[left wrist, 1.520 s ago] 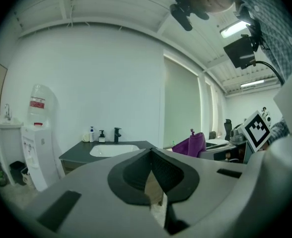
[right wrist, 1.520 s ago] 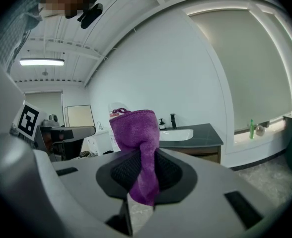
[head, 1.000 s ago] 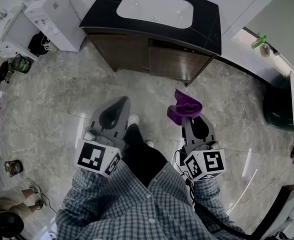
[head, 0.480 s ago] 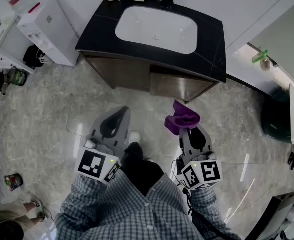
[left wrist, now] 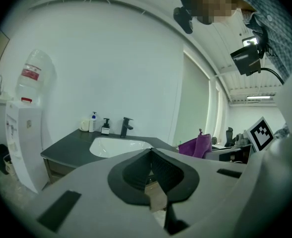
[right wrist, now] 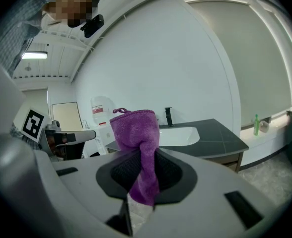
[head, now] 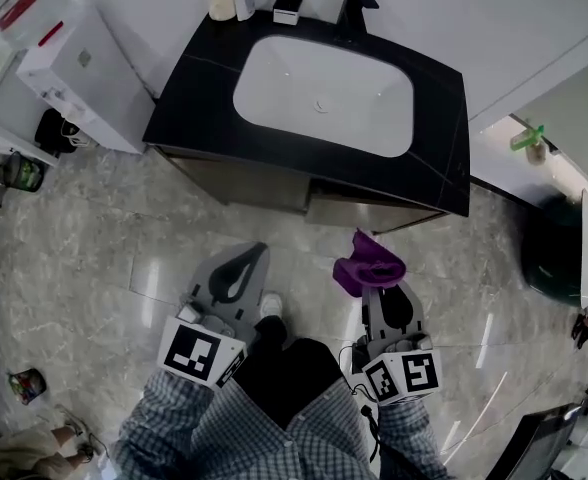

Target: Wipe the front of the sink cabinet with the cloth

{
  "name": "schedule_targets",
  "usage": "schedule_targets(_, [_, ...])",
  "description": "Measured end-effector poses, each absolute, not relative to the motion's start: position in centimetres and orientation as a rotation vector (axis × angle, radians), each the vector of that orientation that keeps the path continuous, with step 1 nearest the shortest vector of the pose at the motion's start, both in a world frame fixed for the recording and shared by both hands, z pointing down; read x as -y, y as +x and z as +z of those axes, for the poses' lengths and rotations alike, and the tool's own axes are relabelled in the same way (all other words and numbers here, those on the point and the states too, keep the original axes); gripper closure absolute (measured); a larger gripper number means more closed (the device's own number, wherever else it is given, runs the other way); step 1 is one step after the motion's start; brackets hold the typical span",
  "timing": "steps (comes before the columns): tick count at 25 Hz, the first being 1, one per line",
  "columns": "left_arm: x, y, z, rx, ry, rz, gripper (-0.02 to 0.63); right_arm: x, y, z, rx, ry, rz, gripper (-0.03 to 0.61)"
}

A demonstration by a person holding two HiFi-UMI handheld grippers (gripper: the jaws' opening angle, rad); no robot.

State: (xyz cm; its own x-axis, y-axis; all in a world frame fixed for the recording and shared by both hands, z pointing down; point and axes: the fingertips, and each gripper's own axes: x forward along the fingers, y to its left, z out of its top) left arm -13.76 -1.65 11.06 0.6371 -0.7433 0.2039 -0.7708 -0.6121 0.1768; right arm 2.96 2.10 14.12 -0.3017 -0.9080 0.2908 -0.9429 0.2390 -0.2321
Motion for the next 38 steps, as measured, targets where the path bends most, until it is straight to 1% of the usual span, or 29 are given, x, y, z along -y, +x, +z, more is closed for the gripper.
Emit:
schedule_targets(7, [3.4, -14.2, 17.6, 1.246, 2.576, 0.241, 0.603, 0.2, 2.7, 19.9, 2.366, 1.765, 0.569, 0.503])
schedule_targets(11, [4.4, -13.9, 22.0, 1.24, 2.538, 0.244, 0.603, 2.3, 2.1, 23.2, 2.379, 1.665, 0.502, 0.503])
schedule_targets(19, [5.7, -12.8, 28.9, 1.284, 2.476, 0.227, 0.603, 5.7, 1.3, 30.2, 2.438, 1.578, 0.502, 0.503])
schedule_targets(24, [6.3, -13.2, 30.6, 1.332, 2.436, 0.194, 0.603, 7.1, -1.7, 32.7, 2.503, 1.48, 0.53, 0.503])
schedule_targets(31, [5.3, -14.9, 32.2, 1.395, 2.401, 0.276, 0.603, 9.2, -5.6, 35.8, 2.546, 1.377, 0.565, 0.503])
schedule_targets(38, [4.0, -15.8, 33.2, 1.441, 2.348, 0.308, 0.603, 10.9, -5.6, 39.0, 2.418, 1.411, 0.688, 0.505])
